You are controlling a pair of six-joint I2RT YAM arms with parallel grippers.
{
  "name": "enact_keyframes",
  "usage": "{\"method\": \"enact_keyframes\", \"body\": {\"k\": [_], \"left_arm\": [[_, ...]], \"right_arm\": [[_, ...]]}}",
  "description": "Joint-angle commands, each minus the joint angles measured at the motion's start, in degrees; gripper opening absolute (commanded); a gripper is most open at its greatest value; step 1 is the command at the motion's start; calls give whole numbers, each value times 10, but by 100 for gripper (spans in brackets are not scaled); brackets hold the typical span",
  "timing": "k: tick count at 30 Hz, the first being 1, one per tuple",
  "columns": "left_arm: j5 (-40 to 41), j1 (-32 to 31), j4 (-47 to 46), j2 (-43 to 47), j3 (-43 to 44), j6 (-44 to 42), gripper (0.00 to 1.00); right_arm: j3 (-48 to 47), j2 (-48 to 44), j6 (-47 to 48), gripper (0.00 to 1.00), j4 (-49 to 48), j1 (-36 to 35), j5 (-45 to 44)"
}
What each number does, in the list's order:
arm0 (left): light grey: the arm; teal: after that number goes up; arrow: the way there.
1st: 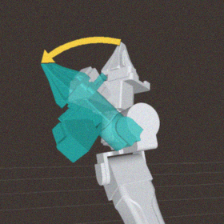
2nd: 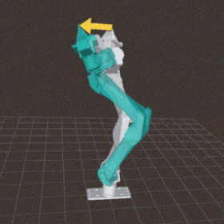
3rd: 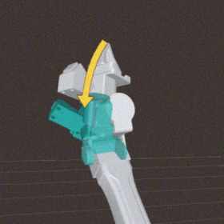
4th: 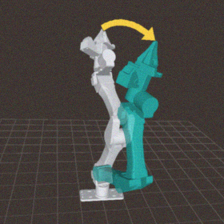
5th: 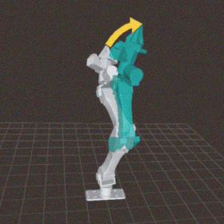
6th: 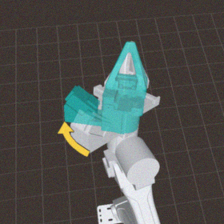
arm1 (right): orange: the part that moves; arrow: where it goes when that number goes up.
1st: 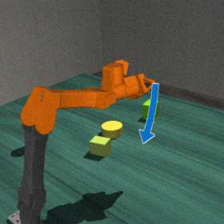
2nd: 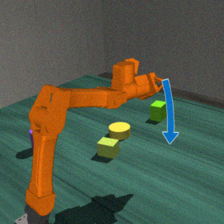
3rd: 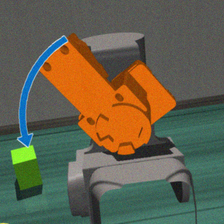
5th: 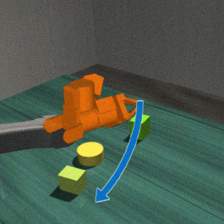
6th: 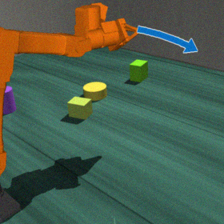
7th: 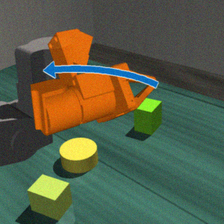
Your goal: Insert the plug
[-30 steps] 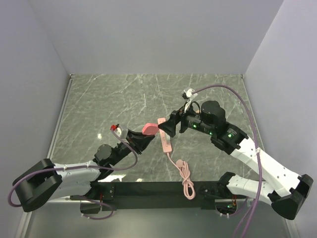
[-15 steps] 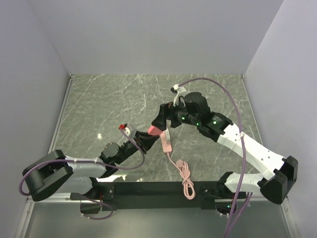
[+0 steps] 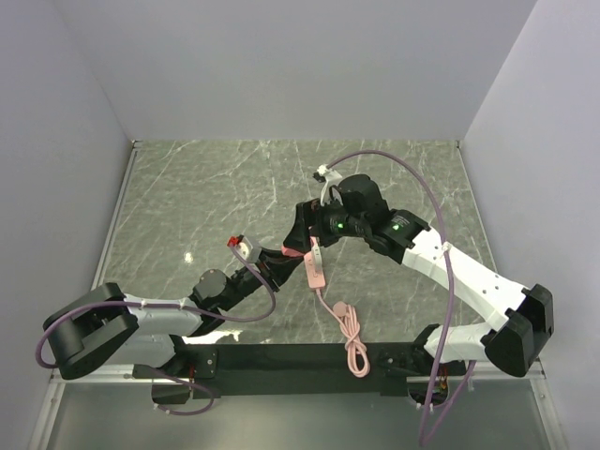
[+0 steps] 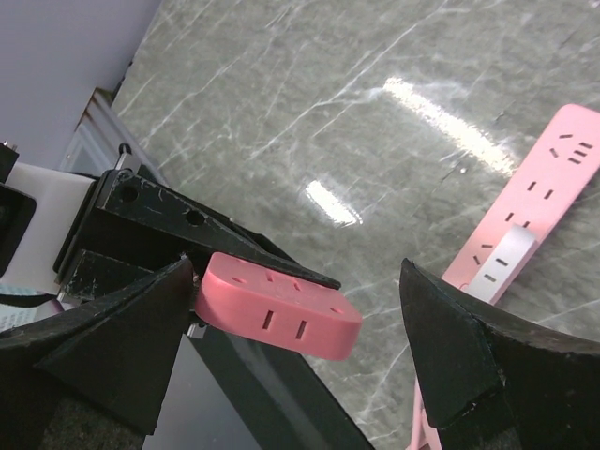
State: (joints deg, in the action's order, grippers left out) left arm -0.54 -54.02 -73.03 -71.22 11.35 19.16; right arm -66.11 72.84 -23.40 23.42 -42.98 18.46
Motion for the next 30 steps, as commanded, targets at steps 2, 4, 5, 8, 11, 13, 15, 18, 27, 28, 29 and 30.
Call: {"method": "enact_keyframes", "body": {"k": [2,4,5,8,11,13,15,18,27,28,29,30], "left_arm": [[4,-5,-34,-2,20,-13,1],[4,-5,-34,-1,20,-14,1],[4,-6,-36,-2,19,-14,1],[4,-6,-41,-2,17,-17,1],[24,-6,-42,-2,14,-19,1],[28,-6,-47,-2,10,-20,1],[31,-6,-47,1,9,-22,1],[30,-8,-45,8,7,-25,1],[12,-13,-58,-7,10,-24,1],[12,-14,-57,-8,10,-25,1],[14,-14,-56,-8,10,-26,1],[16,-17,-56,-8,11,-28,1]], "right_arm": [[-3,2,-11,96,-9,-3,38],[1,-2,-15,96,-9,-3,44],[1,-2,-16,96,-8,-3,45],[2,2,-18,96,0,-3,48],[5,4,-22,94,6,-3,52],[6,5,-24,94,12,-3,52],[8,4,-25,94,19,-4,49],[12,3,-24,94,27,-3,40],[8,10,-30,93,3,-3,47],[5,13,-30,93,2,-4,47],[4,14,-29,93,2,-4,48],[2,15,-29,93,1,-4,48]]}}
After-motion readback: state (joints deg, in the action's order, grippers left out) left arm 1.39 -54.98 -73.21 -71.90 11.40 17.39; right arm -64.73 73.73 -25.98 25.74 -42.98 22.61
